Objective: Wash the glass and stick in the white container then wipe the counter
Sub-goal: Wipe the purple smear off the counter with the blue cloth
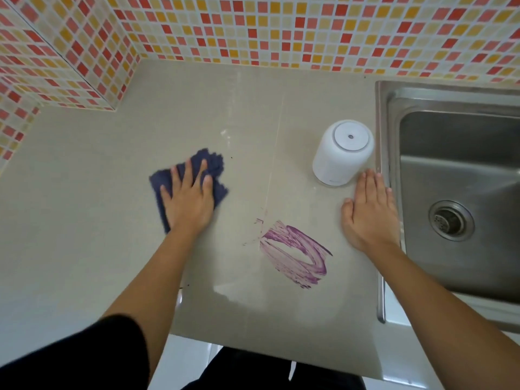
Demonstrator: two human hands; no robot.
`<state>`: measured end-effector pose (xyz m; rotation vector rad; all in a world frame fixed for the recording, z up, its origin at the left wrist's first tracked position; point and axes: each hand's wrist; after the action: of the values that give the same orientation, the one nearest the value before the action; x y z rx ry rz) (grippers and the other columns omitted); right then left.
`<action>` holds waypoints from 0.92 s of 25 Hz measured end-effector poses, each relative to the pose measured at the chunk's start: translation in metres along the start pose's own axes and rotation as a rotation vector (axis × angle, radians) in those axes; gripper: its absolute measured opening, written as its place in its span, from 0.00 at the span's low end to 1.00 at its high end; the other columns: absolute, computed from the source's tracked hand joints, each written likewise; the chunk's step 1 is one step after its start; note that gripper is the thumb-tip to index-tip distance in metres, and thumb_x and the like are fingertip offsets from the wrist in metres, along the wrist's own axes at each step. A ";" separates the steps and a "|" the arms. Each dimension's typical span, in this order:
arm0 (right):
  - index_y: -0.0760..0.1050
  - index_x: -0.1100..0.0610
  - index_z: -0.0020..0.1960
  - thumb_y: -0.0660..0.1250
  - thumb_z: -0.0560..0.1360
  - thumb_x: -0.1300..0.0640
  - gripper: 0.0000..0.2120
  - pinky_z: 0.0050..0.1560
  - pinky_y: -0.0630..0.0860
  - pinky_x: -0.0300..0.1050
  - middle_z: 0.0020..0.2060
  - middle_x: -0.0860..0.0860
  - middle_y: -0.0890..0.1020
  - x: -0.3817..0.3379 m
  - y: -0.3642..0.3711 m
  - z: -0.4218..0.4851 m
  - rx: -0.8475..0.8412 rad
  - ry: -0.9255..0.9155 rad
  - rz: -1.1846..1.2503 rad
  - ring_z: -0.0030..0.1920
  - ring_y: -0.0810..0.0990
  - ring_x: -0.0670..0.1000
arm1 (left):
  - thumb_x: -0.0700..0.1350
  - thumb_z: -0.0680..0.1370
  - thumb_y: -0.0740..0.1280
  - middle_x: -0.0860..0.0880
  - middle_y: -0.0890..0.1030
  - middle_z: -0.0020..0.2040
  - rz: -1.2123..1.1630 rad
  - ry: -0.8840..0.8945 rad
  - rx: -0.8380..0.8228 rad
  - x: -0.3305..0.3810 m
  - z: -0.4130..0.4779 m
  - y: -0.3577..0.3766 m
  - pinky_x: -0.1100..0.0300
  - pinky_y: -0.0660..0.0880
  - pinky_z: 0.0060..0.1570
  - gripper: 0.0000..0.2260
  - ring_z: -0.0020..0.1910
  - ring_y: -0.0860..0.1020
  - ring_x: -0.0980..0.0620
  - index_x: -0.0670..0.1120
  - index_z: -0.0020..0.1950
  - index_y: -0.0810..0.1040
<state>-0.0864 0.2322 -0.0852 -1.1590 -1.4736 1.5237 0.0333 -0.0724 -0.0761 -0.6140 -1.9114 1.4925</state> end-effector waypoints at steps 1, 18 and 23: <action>0.49 0.63 0.75 0.40 0.74 0.48 0.33 0.74 0.42 0.49 0.76 0.57 0.52 -0.001 0.001 -0.001 0.001 -0.003 -0.004 0.76 0.47 0.54 | 0.54 0.82 0.44 0.52 0.49 0.79 -0.015 0.038 -0.014 0.024 0.022 0.000 0.41 0.45 0.73 0.22 0.77 0.45 0.47 0.57 0.77 0.48; 0.51 0.63 0.75 0.38 0.73 0.47 0.34 0.74 0.43 0.47 0.75 0.58 0.54 0.003 0.007 0.001 0.049 -0.048 0.087 0.76 0.50 0.54 | 0.49 0.82 0.49 0.48 0.59 0.77 0.008 0.343 0.058 0.050 0.103 -0.002 0.43 0.57 0.70 0.21 0.75 0.57 0.44 0.46 0.75 0.59; 0.52 0.58 0.75 0.67 0.71 0.47 0.40 0.73 0.56 0.49 0.74 0.54 0.59 0.003 -0.015 0.008 0.071 0.001 0.646 0.74 0.56 0.51 | 0.58 0.81 0.42 0.51 0.64 0.73 0.053 0.899 -0.106 0.014 -0.009 0.008 0.55 0.52 0.71 0.27 0.74 0.59 0.50 0.48 0.73 0.66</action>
<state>-0.0964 0.2338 -0.0711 -1.6911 -1.0750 1.9692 0.0299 -0.0551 -0.0795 -1.1501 -1.2630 0.8883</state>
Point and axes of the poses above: each hand's wrist, its own z-axis towards the middle knuckle, its own y-axis out of the palm, x = y × z
